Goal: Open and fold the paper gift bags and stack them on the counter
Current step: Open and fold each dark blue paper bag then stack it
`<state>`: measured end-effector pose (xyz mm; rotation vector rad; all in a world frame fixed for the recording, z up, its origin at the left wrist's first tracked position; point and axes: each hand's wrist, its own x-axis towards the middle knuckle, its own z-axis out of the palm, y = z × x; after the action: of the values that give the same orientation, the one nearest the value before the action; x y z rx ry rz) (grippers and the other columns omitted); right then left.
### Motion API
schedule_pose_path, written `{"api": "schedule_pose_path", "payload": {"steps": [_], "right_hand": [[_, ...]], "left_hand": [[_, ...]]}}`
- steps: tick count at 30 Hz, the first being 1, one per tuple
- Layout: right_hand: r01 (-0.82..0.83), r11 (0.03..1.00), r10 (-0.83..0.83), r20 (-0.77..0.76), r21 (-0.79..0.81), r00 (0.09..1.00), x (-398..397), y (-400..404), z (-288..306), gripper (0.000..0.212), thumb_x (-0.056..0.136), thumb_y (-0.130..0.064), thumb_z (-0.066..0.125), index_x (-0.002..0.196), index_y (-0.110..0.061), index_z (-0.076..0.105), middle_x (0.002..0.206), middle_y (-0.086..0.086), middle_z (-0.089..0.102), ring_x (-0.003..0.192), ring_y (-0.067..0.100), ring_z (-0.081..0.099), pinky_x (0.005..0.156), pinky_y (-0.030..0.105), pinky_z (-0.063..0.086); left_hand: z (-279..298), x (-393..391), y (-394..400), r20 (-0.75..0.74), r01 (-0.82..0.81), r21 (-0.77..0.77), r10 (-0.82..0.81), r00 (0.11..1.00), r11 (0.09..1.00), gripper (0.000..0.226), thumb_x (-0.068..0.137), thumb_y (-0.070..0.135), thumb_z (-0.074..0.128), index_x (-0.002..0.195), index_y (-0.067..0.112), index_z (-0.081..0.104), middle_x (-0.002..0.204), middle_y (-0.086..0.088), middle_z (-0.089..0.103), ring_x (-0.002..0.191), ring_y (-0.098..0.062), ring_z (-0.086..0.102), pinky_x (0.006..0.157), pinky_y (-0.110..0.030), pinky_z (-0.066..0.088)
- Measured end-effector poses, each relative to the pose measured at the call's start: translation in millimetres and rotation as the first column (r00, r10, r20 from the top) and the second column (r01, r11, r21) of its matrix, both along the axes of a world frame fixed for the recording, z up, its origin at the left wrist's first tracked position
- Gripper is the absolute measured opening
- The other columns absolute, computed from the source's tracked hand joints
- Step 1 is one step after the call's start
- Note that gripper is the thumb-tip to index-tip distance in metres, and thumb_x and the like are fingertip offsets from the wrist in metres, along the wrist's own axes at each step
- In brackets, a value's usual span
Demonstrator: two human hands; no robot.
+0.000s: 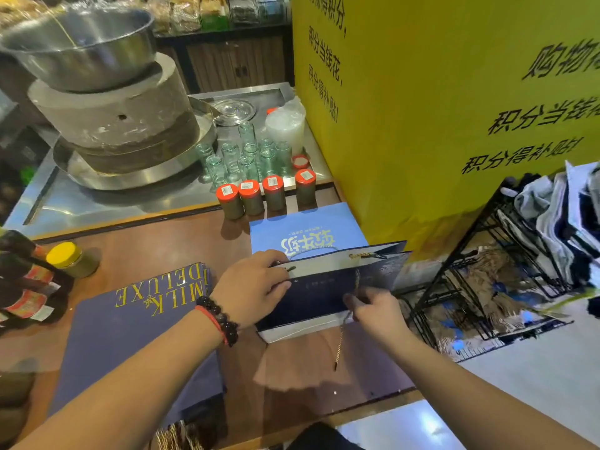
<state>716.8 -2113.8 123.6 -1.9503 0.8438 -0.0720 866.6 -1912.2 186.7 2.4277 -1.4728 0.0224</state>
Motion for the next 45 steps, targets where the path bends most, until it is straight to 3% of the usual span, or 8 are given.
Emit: {"api": "schedule_pose_path", "payload": {"steps": [3,7,13,20,25,31,35,45], "right_hand": [[0.084,0.991,-0.069,-0.138,0.107,0.988,-9.5,-13.6,-50.7,0.022,0.087,-0.025,0.067,0.065,-0.023,0.064,0.062,0.000,0.063,0.066,0.024,0.061,0.065,0.041,0.048],[0.370,0.911,-0.285,-0.366,0.186,0.886,-57.9,-50.6,-122.0,0.015,0.089,-0.019,0.065,0.098,-0.008,0.069,0.087,0.019,0.067,0.069,0.030,0.062,0.061,0.040,0.053],[0.320,0.940,-0.335,-0.505,-0.118,0.796,-112.6,-53.6,-90.6,0.027,0.091,-0.011,0.052,0.065,-0.013,0.056,0.065,0.006,0.056,0.072,0.027,0.059,0.063,0.027,0.042],[0.323,0.941,-0.323,-0.573,-0.104,0.753,-136.7,-62.0,-97.2,0.004,0.080,-0.013,0.065,0.080,-0.010,0.067,0.074,0.008,0.068,0.072,0.023,0.065,0.062,0.030,0.055],[0.437,0.847,-0.313,-0.380,0.302,0.870,-98.6,-27.6,-70.3,0.005,0.084,-0.004,0.066,0.079,-0.004,0.064,0.058,0.008,0.058,0.055,0.022,0.053,0.058,0.033,0.046],[0.165,0.573,-0.331,0.042,0.803,0.943,-20.0,54.0,16.0,0.007,0.090,0.007,0.059,0.094,0.002,0.063,0.072,0.015,0.060,0.057,0.016,0.058,0.053,0.022,0.051],[0.143,0.441,-0.490,0.104,0.886,0.866,8.3,83.4,42.8,0.008,0.088,0.006,0.064,0.090,0.000,0.060,0.072,0.013,0.062,0.066,0.020,0.062,0.062,0.025,0.055],[0.219,0.513,-0.524,0.101,0.830,0.846,22.1,95.2,55.3,0.001,0.088,0.003,0.063,0.089,0.002,0.064,0.072,0.013,0.058,0.069,0.018,0.058,0.072,0.027,0.056]], "left_hand": [[-3.2,-0.1,0.6,0.030,-0.019,-0.015,0.020,0.999,1.000,0.038,0.087,0.041,0.040,0.082,0.020,0.072,0.111,0.003,0.062,0.087,-0.022,0.062,0.063,-0.033,0.053],[-8.6,1.9,0.9,0.026,-0.021,-0.009,0.021,0.999,1.000,0.043,0.088,0.042,0.037,0.086,0.018,0.072,0.112,0.002,0.061,0.088,-0.024,0.062,0.062,-0.036,0.053],[-10.5,5.5,-1.0,0.028,-0.040,-0.040,0.041,0.999,0.998,0.044,0.087,0.044,0.036,0.088,0.019,0.072,0.111,0.003,0.062,0.085,-0.025,0.063,0.060,-0.035,0.054],[-11.6,4.9,-4.2,0.002,-0.068,-0.043,0.068,0.998,0.997,0.047,0.086,0.046,0.035,0.089,0.019,0.072,0.110,0.003,0.062,0.087,-0.024,0.063,0.063,-0.034,0.053],[-4.9,-1.5,-5.2,-0.052,-0.112,0.000,0.112,0.992,0.994,0.044,0.084,0.048,0.036,0.087,0.022,0.072,0.112,0.008,0.061,0.091,-0.018,0.062,0.065,-0.031,0.051],[-2.7,2.5,-7.1,-0.208,-0.168,0.057,0.176,0.962,0.984,0.026,0.090,0.041,0.053,0.090,0.025,0.073,0.122,0.014,0.053,0.101,-0.011,0.057,0.080,-0.036,0.050],[-1.7,-1.7,-6.7,-0.220,-0.178,0.064,0.187,0.957,0.982,0.021,0.092,0.036,0.055,0.091,0.025,0.073,0.125,0.015,0.052,0.104,-0.008,0.054,0.082,-0.036,0.050],[10.8,-13.8,-6.7,-0.166,-0.204,0.112,0.221,0.961,0.973,0.026,0.095,0.040,0.049,0.099,0.028,0.072,0.132,0.019,0.047,0.108,-0.003,0.051,0.076,-0.024,0.045]]}}
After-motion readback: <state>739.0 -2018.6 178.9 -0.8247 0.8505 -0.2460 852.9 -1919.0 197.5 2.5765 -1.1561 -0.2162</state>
